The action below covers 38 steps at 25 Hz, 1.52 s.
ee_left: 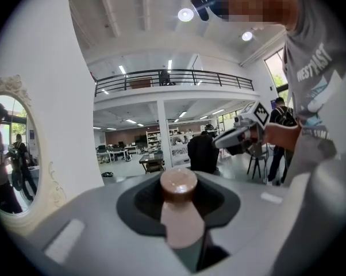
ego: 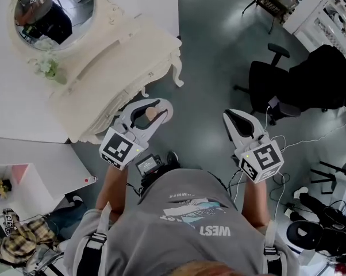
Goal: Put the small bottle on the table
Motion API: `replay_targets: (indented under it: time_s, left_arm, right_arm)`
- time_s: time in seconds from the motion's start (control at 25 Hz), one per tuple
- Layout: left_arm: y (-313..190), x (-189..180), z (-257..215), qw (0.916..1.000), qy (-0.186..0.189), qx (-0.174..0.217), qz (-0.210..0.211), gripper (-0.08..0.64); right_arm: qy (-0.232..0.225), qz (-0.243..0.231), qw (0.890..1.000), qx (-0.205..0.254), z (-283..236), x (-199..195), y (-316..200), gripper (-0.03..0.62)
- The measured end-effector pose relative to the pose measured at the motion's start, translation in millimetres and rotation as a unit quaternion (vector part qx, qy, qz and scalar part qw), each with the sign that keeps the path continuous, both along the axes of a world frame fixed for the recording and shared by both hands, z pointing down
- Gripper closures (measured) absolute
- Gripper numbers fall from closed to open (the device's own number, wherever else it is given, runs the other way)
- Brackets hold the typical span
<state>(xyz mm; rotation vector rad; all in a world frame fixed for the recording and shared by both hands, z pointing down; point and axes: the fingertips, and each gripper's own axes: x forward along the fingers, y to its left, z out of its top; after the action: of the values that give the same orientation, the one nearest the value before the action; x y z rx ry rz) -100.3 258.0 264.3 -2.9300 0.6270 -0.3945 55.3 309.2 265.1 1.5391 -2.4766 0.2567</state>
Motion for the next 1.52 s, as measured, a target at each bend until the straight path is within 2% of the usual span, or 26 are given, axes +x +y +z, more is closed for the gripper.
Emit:
replay_targets:
  time_s: [0.28, 0.6, 0.92, 1.08, 1.52]
  left_arm:
    - [-36.1, -20.6, -0.9, 0.9996, 0.014, -0.002, 0.024, 0.448]
    - [-68.1, -23.3, 4.5, 0.9996, 0.012, -0.011, 0.023, 0.448]
    - [-96.7, -23.1, 8.3, 0.9997, 0.004, -0.012, -0.019, 0.448]
    - [-117.8, -19.4, 8.7, 0.9981, 0.000, -0.021, -0.057, 0.448]
    - [-185.3, 20.0, 23.1, 0.9918, -0.014, -0.032, -0.123, 0.448]
  right_arm:
    - [0.008, 0.029, 1.000, 0.000, -5.7, -21.5, -28.0, 0.571]
    - [0.016, 0.020, 1.000, -0.004, -10.2, -24.1, -68.0, 0.571]
    - [0.005, -0.025, 1.000, 0.001, -4.2, -18.0, -118.3, 0.571]
    - [-0.003, -0.064, 0.998, -0.002, -1.5, -13.4, -156.4, 0.571]
    - [-0.014, -0.134, 0.991, -0.011, 10.8, 25.0, -246.8, 0.571]
